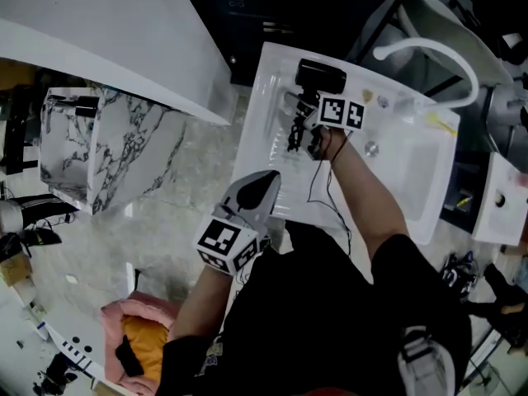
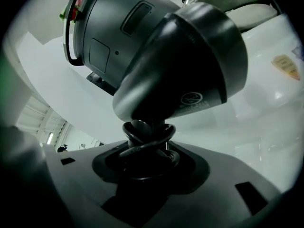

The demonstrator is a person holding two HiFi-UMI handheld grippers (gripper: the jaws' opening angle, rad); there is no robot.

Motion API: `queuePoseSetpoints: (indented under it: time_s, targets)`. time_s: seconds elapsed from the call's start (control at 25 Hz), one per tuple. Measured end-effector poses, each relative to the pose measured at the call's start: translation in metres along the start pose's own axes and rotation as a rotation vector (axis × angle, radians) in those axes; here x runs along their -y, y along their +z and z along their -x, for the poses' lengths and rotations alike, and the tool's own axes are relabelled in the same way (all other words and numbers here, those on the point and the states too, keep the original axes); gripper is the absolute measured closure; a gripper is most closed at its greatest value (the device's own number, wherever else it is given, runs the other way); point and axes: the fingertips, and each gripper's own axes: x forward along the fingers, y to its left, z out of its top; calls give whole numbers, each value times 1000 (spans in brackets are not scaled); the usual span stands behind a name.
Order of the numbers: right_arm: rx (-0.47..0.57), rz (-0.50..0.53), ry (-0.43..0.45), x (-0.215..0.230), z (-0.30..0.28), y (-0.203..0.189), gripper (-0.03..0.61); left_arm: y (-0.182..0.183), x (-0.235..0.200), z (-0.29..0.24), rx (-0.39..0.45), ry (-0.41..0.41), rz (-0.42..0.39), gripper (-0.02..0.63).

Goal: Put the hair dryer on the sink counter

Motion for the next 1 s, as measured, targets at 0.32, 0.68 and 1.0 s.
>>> queuePoseSetpoints:
  time_s: [0.32, 0.68, 1.0]
  targets:
    - [-23, -21, -29, 16, -19, -5, 360, -12, -5, 3, -15, 13, 19, 611]
    - [-28, -32, -40, 26, -33, -10, 360, -21, -11, 14, -24, 34, 29, 609]
    - [-16, 8, -51, 27, -38, -9, 356, -24, -10, 25, -19, 43, 33, 611]
